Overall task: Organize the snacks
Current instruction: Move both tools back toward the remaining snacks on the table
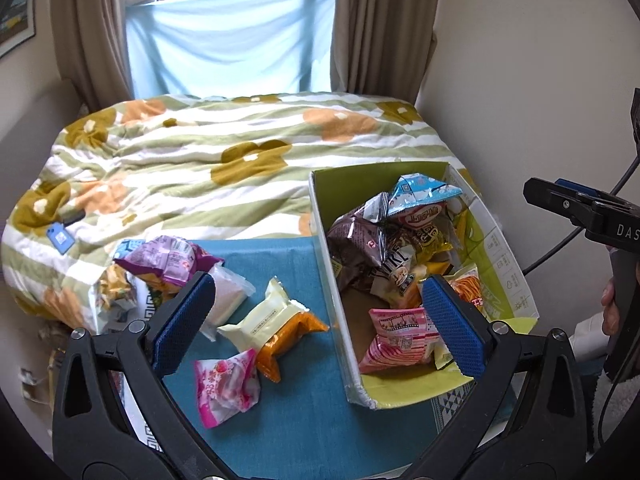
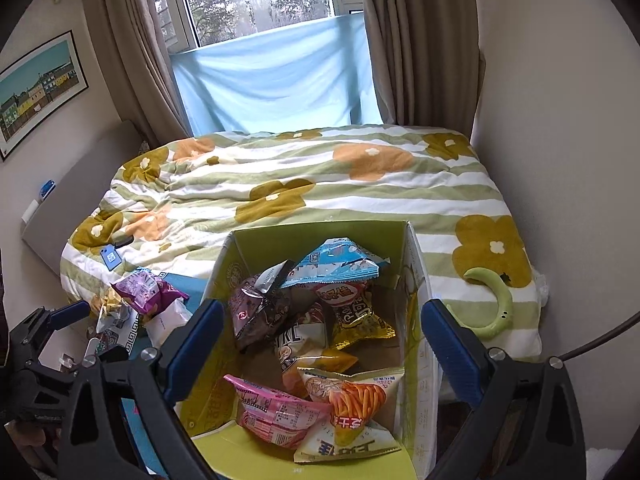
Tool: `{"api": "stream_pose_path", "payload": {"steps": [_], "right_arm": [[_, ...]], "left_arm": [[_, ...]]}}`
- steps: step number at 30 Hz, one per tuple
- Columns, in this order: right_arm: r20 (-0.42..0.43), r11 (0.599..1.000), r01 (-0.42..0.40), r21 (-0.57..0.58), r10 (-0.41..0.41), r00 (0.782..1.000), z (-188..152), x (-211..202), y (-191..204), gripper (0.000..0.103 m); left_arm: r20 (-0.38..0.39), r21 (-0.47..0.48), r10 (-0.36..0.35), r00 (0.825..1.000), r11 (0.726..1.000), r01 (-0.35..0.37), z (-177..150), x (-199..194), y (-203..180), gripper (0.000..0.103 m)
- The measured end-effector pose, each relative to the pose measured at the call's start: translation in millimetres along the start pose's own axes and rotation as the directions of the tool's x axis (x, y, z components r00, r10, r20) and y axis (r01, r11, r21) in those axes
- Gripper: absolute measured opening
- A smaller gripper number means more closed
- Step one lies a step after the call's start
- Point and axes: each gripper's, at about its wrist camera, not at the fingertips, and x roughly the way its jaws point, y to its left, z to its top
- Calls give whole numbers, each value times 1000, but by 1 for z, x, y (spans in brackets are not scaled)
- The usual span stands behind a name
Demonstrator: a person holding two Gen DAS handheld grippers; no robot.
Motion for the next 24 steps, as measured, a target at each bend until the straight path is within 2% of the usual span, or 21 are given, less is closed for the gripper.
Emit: {"api": "stream_pose_path", "payload": {"steps": [6,11,13,18,24], "right_arm": [[49,997,-15,-71,18,999,-15,-36,13,98],[32,988,-120,-102,124,992,-37,-44,29,98],[42,984,-132,-120,138,990,-47,-49,39,98],[61,973,-156,-173,168,984,-69,-58,67,98],[56,967,-194,-164,205,977,-80,-56,95,98]], "left_arm": [[38,-80,79,996,994,-75,-36,-50,15,102],[5,-132,155,988,979,-153,-79,-76,34,102],[6,-147,175,985,974,-172,-92,-86,42,102],[18,-159,181,983,971,-176,-118,-102,59,102],[9,-138,125,992,983,-122,-126,-93,82,102]]}}
